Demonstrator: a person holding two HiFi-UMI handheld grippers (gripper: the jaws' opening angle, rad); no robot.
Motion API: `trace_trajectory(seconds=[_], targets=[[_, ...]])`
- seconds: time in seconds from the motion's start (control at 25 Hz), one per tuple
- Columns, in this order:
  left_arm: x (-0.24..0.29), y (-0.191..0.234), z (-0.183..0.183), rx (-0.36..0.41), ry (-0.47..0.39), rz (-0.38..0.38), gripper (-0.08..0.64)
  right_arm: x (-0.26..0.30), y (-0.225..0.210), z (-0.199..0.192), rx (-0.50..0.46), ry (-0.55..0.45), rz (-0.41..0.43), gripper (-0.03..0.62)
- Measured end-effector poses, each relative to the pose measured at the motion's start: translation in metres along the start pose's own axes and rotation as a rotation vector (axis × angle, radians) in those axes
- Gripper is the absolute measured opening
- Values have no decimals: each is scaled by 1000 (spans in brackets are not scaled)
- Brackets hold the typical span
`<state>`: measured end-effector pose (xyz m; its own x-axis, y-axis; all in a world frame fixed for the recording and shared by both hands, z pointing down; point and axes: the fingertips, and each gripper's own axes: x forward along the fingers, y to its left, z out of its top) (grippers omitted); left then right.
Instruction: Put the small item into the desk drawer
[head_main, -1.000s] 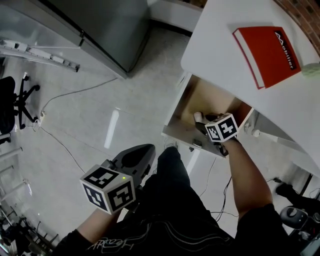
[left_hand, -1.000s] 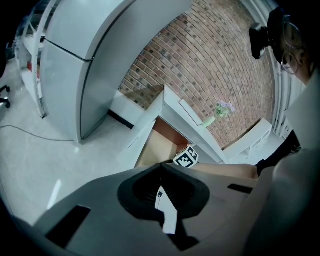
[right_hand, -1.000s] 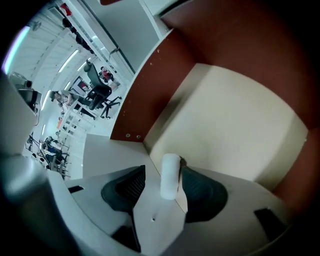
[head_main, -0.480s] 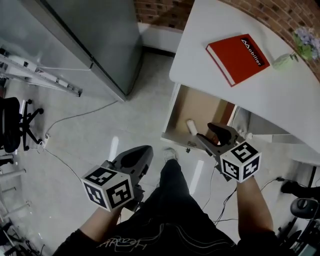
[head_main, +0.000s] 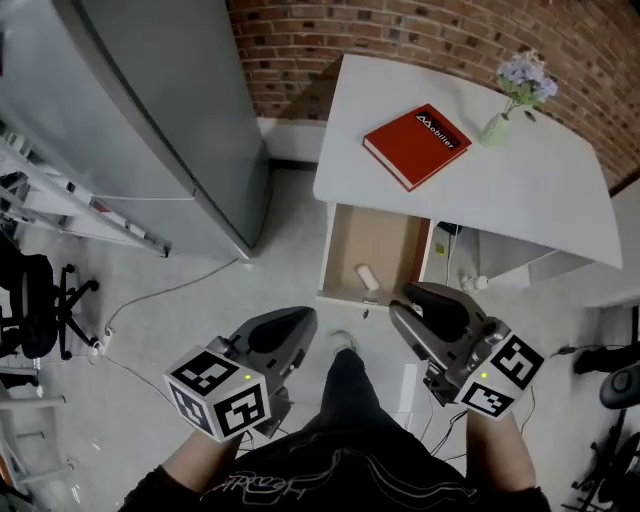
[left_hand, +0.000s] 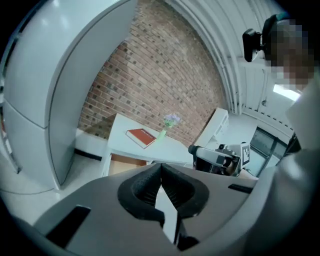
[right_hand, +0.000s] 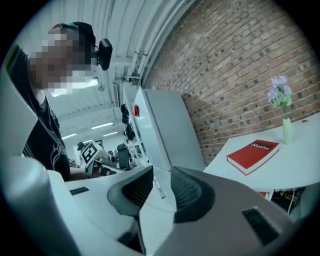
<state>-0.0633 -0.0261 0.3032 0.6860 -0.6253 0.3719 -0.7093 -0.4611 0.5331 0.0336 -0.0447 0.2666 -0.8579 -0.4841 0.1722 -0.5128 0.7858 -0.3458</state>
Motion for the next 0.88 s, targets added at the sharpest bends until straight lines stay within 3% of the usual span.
trace_trajectory(seconds=[0.16,0.44,0.88], targets=[[-24,-59,28,103,-49,-88,21,-36,35,27,-38,-63,-10,81],[-63,-131,54,182,-130,-192,21,-74,91,48,-17,-109,33,64],[-72,-173,56,221,-162,-248,21,-94,110,56,-10,-148,25,55]])
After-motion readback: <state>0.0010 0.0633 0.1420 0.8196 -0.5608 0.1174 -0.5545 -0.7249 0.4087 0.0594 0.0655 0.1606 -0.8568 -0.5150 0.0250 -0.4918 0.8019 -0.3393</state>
